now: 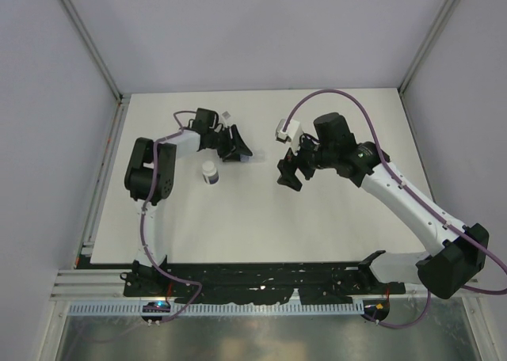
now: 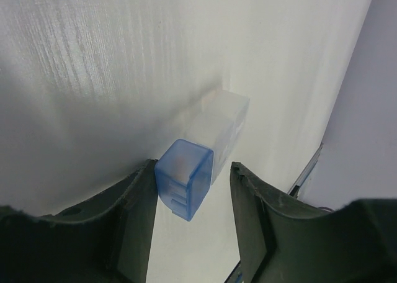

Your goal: Sort the pills into containers

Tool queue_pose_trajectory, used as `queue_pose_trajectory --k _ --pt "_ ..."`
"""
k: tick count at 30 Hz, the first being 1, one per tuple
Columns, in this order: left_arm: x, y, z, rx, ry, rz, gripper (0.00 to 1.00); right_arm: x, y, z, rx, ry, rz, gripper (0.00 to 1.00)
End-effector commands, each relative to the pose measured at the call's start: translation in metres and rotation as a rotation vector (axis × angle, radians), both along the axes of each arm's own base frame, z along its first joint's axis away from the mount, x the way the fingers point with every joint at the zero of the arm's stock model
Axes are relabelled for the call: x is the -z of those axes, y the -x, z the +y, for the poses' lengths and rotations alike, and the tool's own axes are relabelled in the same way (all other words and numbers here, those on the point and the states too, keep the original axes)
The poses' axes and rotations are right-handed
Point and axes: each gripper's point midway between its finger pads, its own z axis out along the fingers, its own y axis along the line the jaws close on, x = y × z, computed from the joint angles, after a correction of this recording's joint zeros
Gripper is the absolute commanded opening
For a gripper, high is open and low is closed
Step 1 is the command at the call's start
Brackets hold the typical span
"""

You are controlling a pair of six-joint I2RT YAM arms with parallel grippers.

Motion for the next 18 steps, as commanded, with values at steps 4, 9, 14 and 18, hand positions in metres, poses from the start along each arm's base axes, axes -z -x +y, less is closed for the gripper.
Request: queue_pose_trajectory --k 4,9,14,18 --pt "-0.013 -0.006 0.014 -0.014 -0.06 -0.043 0.57 -0.017 -0.003 0.004 -0.002 -0.047 -0.044 0.88" --pt "-0.018 -0.008 0.02 -0.017 -0.079 -0.06 0.63 -0.016 -0.004 0.005 -0.002 -0.044 -0.041 0.88" --pt "-0.024 -0.009 0.028 -0.016 -0.135 -0.094 0.68 -0.014 -0.005 0.005 0.0 -0.041 -0.035 0.88" --pt "-0.031 -0.01 0.035 -0.013 -0.18 -0.121 0.74 -0.014 -0.005 0.004 0.001 -0.036 -0.039 0.89"
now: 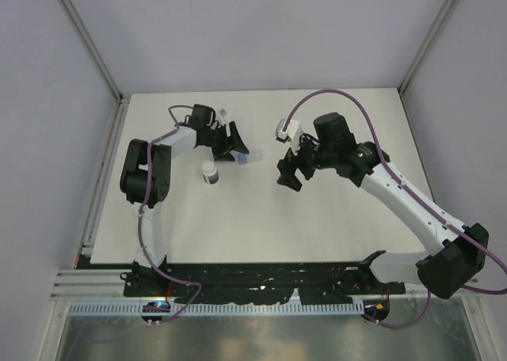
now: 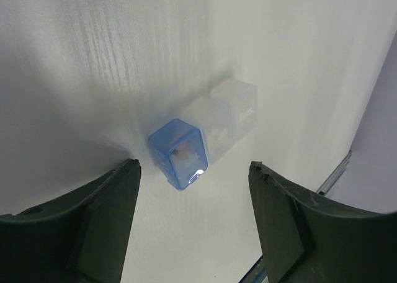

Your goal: Sort the pills into containers

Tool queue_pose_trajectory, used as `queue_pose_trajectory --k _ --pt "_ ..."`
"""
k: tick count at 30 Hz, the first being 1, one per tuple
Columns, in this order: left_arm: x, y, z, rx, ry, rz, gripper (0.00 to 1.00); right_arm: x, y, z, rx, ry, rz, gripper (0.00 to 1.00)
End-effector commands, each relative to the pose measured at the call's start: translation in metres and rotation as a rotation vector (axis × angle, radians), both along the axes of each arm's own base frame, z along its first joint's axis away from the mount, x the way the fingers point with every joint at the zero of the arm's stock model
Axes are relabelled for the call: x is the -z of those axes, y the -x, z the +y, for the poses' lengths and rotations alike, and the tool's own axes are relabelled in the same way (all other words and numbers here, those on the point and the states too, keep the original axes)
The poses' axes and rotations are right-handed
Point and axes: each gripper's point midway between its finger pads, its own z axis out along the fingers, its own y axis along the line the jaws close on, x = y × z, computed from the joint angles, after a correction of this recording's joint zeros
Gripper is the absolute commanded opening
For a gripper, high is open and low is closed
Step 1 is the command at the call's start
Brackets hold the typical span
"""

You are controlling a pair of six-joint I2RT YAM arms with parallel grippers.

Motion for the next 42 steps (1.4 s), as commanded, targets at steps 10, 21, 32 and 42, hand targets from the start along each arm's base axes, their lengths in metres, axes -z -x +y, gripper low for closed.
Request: queue_pose_trajectory --k 10,21,32,42 --pt "-0.043 -0.013 0.028 0.006 -0.166 -0.169 0.81 -0.012 -0.006 0.002 0.002 -0.03 -0.052 0.89" --pt "-0.083 -0.007 0.046 0.045 -0.255 -0.325 0.83 -0.021 -0.033 -0.026 0.203 0.018 -0.172 0.94" --pt "-0.134 0.022 0.084 0.052 -0.368 -0.543 0.87 -0.023 -0.071 -0.074 0.481 -0.009 -0.193 0.95" --pt "-0.183 0.054 0.134 -0.036 -0.551 -0.832 1.0 0.002 -0.108 -0.129 0.77 0.001 -0.136 0.95"
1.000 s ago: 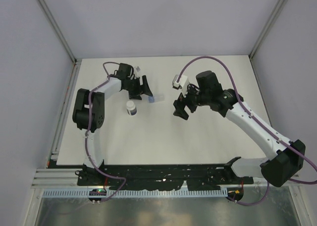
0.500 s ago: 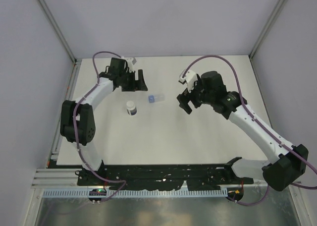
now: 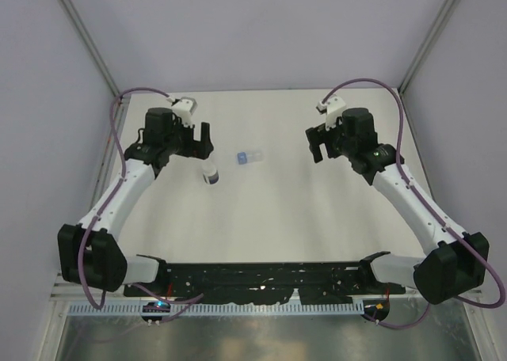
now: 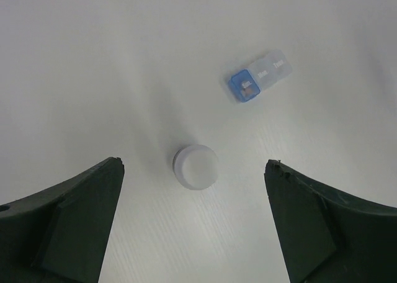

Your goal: Sort the pills into containers

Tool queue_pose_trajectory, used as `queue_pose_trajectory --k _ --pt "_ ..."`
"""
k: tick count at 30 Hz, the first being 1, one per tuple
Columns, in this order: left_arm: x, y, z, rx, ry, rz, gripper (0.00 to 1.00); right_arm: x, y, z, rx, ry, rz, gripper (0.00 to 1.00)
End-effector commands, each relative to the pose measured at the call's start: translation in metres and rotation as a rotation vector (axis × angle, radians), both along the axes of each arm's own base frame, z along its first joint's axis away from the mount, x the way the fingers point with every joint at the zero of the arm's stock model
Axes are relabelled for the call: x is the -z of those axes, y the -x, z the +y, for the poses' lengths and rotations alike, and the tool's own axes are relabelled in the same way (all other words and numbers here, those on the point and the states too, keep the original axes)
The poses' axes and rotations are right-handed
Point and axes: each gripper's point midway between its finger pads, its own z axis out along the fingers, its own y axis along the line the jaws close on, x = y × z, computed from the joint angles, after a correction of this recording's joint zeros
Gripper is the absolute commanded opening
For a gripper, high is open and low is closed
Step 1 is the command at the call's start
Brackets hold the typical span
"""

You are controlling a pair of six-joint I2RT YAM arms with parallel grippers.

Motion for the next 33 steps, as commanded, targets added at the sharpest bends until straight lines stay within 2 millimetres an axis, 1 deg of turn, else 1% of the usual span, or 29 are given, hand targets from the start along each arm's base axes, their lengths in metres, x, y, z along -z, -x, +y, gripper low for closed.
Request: queue_pose_trajectory --k 1,2,6,11,12,13,16,22,23,28,32,33 --pt "-0.039 -0.001 0.026 -0.058 -0.076 -0.211 1.0 0.002 -0.022 -0.023 0.135 -0.049 -0.013 0.95" --pt "-0.043 0.002 0.03 -0.072 -0.079 -0.228 1.0 0.005 -0.021 -0.019 0.117 -0.079 0.007 0.95" --pt "-0.058 0.016 0.046 -0.105 -0.118 -0.295 0.99 0.008 -0.022 -0.026 0.132 -0.129 0.033 0.95" --pt "-0.074 0.035 0.06 -0.142 -0.141 -0.383 1.0 0.004 -0.024 -0.043 0.208 -0.15 0.003 0.95" --pt "-0.08 0.04 0.062 -0.147 -0.143 -0.407 1.0 0.003 -0.026 -0.047 0.227 -0.149 -0.009 0.95" --pt "-0.081 0.043 0.064 -0.152 -0.147 -0.409 1.0 0.003 -0.026 -0.049 0.24 -0.153 -0.013 0.95" --pt "-0.078 0.05 0.071 -0.172 -0.169 -0.393 1.0 0.0 -0.027 -0.054 0.26 -0.154 -0.024 0.95" --pt "-0.075 0.066 0.074 -0.182 -0.152 -0.424 1.0 -0.005 -0.025 -0.056 0.264 -0.145 -0.04 0.95" --pt "-0.071 0.068 0.074 -0.182 -0.152 -0.419 0.99 -0.005 -0.026 -0.063 0.295 -0.121 -0.047 0.95" --pt "-0.062 0.075 0.076 -0.179 -0.162 -0.421 1.0 -0.015 -0.021 -0.075 0.343 -0.099 -0.07 0.95" --pt "-0.062 0.077 0.076 -0.182 -0.156 -0.43 1.0 -0.023 -0.012 -0.086 0.38 -0.062 -0.09 0.95" --pt "-0.062 0.078 0.076 -0.182 -0.153 -0.429 1.0 -0.021 -0.01 -0.091 0.397 -0.047 -0.087 0.95"
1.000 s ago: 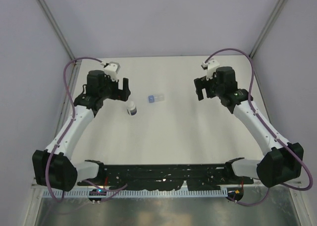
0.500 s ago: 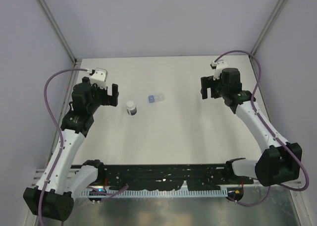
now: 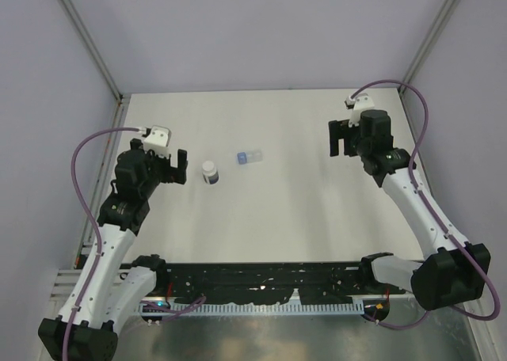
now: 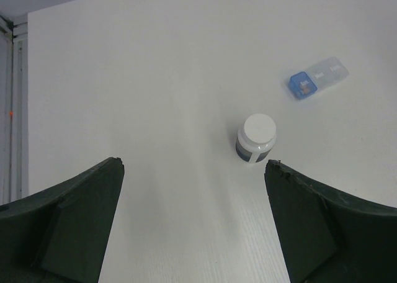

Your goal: Sort the pills into containers

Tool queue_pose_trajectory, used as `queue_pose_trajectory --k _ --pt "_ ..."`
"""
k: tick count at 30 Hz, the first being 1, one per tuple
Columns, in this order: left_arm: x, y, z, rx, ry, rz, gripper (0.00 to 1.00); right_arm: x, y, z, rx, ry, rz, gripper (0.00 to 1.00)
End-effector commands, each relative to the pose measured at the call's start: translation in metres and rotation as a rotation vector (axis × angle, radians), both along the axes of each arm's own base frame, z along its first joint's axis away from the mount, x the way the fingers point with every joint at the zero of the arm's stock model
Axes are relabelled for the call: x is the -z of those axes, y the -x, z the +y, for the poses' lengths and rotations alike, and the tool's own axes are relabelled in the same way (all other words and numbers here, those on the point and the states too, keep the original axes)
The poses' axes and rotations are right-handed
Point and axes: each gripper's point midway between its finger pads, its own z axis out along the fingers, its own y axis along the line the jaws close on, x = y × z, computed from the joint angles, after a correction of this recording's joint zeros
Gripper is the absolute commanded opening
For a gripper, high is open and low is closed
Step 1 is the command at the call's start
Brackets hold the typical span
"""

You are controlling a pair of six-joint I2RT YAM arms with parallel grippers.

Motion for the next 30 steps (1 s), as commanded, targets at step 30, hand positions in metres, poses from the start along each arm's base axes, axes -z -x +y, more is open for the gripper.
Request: queue_pose_trajectory --k 30 --pt "-0.012 -0.001 -0.003 0.004 0.082 -0.258 1.0 -0.041 0.037 -0.053 0.199 0.105 -0.248 0.95"
